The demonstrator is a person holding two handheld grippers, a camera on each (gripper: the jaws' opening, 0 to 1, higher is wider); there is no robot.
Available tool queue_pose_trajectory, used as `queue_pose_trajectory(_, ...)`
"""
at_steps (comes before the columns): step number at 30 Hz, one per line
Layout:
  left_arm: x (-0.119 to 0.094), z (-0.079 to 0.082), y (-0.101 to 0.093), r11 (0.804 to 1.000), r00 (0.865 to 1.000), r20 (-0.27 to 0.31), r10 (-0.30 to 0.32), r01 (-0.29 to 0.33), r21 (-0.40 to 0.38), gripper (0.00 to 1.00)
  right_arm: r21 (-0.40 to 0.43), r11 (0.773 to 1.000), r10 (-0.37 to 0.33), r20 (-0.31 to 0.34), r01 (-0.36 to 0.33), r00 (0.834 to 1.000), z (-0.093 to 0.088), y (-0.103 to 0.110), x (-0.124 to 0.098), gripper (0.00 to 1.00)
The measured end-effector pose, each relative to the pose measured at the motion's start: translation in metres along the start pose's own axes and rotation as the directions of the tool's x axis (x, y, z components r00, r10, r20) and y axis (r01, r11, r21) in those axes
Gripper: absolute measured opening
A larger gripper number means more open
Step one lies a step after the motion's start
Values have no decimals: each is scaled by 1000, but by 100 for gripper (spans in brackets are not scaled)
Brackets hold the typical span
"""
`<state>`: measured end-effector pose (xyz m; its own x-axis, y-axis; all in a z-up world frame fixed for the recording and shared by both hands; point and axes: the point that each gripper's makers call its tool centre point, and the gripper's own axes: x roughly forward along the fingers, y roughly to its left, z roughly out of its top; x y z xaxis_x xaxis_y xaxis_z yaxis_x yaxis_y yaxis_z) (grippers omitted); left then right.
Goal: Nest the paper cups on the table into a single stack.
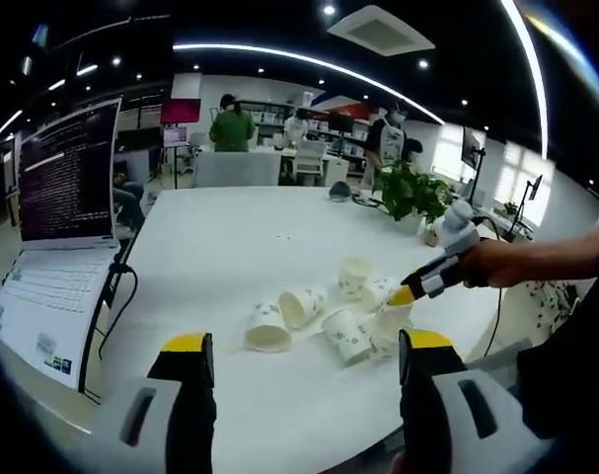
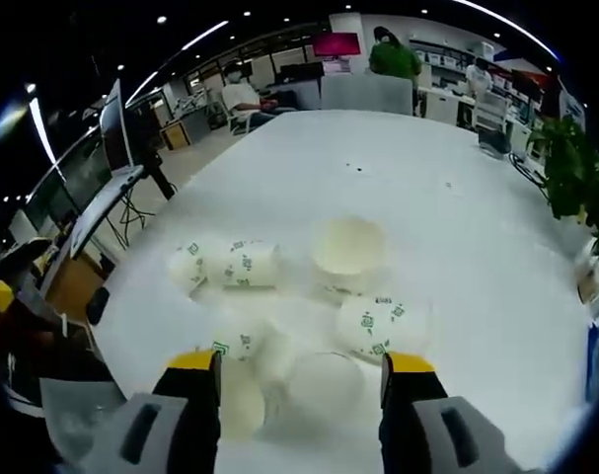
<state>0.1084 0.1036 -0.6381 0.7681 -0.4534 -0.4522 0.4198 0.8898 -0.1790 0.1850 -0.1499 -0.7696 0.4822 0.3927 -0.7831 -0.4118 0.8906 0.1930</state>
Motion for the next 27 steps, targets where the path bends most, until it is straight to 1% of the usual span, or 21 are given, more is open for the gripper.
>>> queue_pose_trajectory(3, 0, -3, 1, 1000, 1000, -3, 2, -2, -6, 75, 15, 1000, -7, -8, 7, 1000, 0, -5, 4, 65)
queue_pose_trajectory(8, -1, -7, -2, 1000, 1000, -6, 5, -5, -13, 75, 72, 997, -15, -20, 16, 1000, -2, -12, 6, 63)
queue_pose_trajectory(12, -1, -9, -2, 1000, 1000, -8, 7, -7, -18, 75, 90, 996, -21, -33, 24, 999, -3, -18, 9, 63)
queue_pose_trajectory(16, -2, -10, -3, 1000, 1000, -9, 10, -10, -22, 74, 114, 993, -20, -53, 26, 998, -7, -16, 7, 62)
queue_pose_trajectory(27, -4, -11, 1, 999, 1000, -4, 23, -23, -32, 74, 170, 985, -11, -86, 26, 996, -13, -18, 11, 58)
